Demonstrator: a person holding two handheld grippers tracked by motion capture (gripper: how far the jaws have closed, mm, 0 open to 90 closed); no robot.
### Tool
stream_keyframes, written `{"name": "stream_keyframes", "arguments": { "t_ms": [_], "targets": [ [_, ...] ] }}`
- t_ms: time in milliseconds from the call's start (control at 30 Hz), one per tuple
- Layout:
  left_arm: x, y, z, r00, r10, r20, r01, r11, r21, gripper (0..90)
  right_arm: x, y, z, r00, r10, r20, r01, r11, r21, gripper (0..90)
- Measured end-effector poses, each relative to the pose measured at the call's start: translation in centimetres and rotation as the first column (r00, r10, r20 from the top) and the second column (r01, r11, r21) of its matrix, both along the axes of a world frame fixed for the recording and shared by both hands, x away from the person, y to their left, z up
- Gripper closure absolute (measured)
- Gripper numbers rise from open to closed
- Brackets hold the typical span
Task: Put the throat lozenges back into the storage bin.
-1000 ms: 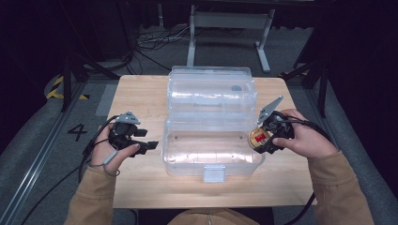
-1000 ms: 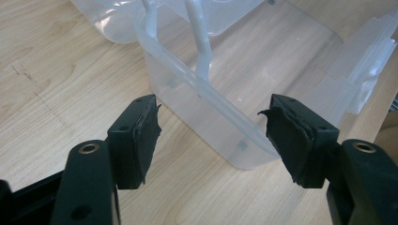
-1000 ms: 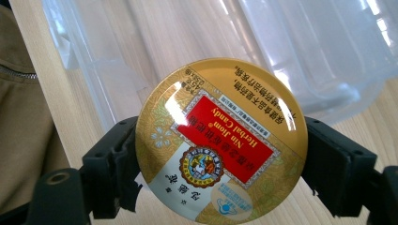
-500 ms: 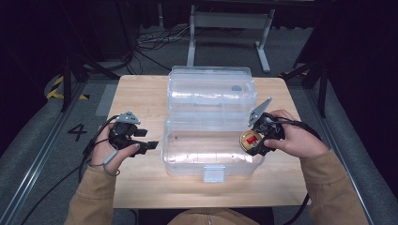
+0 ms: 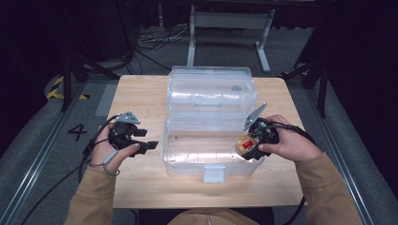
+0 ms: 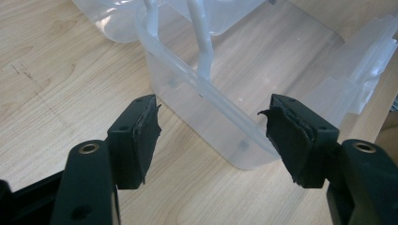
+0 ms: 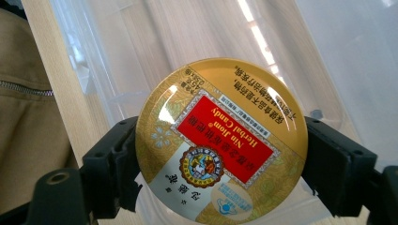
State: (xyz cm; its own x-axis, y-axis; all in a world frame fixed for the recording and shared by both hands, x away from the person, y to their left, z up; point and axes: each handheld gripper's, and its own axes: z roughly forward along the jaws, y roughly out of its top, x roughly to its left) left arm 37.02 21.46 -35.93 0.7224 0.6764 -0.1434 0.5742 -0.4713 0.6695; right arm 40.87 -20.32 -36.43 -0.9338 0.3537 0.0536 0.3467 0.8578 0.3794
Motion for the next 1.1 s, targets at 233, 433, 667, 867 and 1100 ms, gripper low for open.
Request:
{"name": "stream_keyframes", "arguments": {
  "t_ms": [233,433,667,867,1100],
  "targets": [
    [0.0,0.0,0.0,1.0,-0.001,-0.002,0.001,1.0,0.001,35.2,0.0,0.2,-0.9,0.9991,-0.038,-0.015,0.039,0.9992,0.007,20.0],
    [0.0,0.0,0.0,1.0,-0.002,-0.002,0.002,1.0,0.004,35.2,-0.1,0.4,-1.6,0.9971,-0.066,-0.037,0.066,0.9978,-0.01,20.0],
    [0.0,0.0,0.0,1.0,-0.005,-0.004,0.005,1.0,0.006,35.2,0.0,0.7,-2.3,0.9952,-0.079,-0.058,0.079,0.9969,-0.004,20.0],
    [0.0,0.0,-0.1,1.0,-0.001,-0.004,0.001,1.0,0.004,35.2,0.2,0.8,-2.8,0.9913,-0.111,-0.072,0.109,0.9938,-0.022,20.0],
    [0.1,0.0,-0.1,1.0,0.001,-0.005,-0.001,1.0,0.003,35.1,0.3,1.0,-3.5,0.9868,-0.137,-0.087,0.135,0.9905,-0.028,20.0]
  ]
}}
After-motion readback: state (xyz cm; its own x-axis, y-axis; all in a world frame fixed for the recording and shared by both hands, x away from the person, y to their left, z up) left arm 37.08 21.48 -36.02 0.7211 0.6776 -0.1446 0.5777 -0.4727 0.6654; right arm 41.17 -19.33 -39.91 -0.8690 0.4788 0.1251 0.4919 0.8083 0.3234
